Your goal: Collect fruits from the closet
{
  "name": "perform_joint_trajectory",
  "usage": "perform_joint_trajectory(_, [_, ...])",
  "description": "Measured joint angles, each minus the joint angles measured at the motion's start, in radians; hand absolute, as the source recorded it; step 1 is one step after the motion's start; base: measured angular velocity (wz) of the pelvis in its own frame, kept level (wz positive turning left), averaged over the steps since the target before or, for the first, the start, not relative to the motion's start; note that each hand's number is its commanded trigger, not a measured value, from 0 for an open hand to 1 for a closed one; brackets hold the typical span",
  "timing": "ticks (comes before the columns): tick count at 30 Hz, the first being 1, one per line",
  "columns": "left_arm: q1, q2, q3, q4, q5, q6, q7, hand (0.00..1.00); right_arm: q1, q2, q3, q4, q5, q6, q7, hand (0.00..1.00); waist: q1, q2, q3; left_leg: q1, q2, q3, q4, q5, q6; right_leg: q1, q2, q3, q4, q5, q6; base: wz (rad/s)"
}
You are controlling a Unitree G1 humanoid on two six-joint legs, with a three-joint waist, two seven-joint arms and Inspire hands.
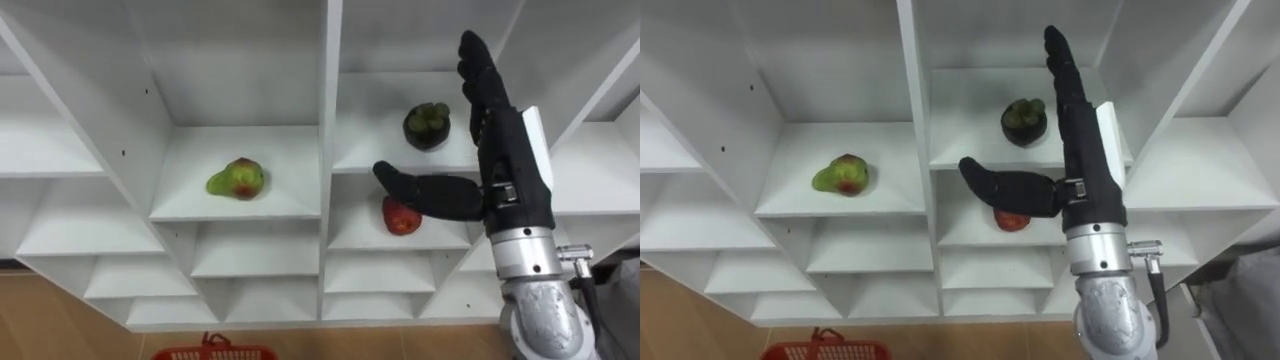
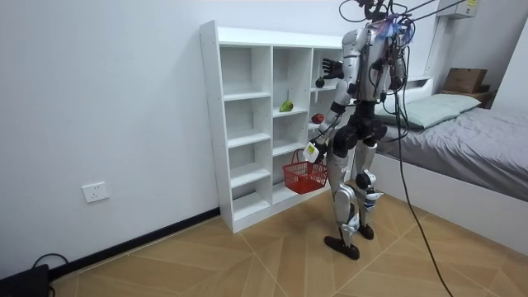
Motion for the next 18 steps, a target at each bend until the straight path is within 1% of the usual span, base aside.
perform_joint_trajectory(1, [0.000,0.000,0.000,0.001,0.000,0.000,0.001,1.00,0.000,0.000,0.000,0.002,0.012,0.000,0.000,0.00,0.000,-0.001,0.0018,0.001,0.000,-0.002,0.000,0.000,0.000,0.005,0.000,-0.001,-0.001,0.000,0.000,0.04])
perform_joint_trajectory(7, [0.001,0.000,0.001,0.000,0.000,0.000,0.003,1.00,0.000,0.000,0.000,0.021,0.039,0.000,0.000,0.00,-0.001,-0.001,0.0021,0.002,0.000,-0.003,0.000,0.000,0.000,0.007,0.000,-0.003,0.000,0.003,-0.002,0.01])
perform_joint_trajectory(12, [0.010,-0.002,0.029,-0.003,0.008,0.000,-0.001,1.00,0.000,0.000,-0.012,0.033,0.035,0.008,0.001,0.00,0.000,0.000,0.0019,0.002,0.002,-0.003,-0.001,0.000,0.000,0.007,0.001,-0.005,0.001,0.004,-0.002,0.00])
perform_joint_trajectory(14, [0.016,-0.008,0.050,-0.005,0.009,0.000,-0.002,1.00,0.000,0.000,-0.022,0.039,0.034,0.008,0.001,0.00,-0.001,0.000,0.0019,0.001,0.002,-0.003,-0.001,0.000,0.000,0.007,0.001,-0.007,0.001,0.004,-0.002,0.00])
perform_joint_trajectory(18, [0.017,-0.010,0.057,-0.006,0.009,0.002,-0.005,1.00,0.000,0.000,-0.047,0.041,0.029,0.010,-0.004,0.00,0.000,0.000,0.0020,-0.001,0.002,-0.006,-0.001,0.000,0.000,0.007,0.000,-0.012,0.001,0.004,-0.002,0.02])
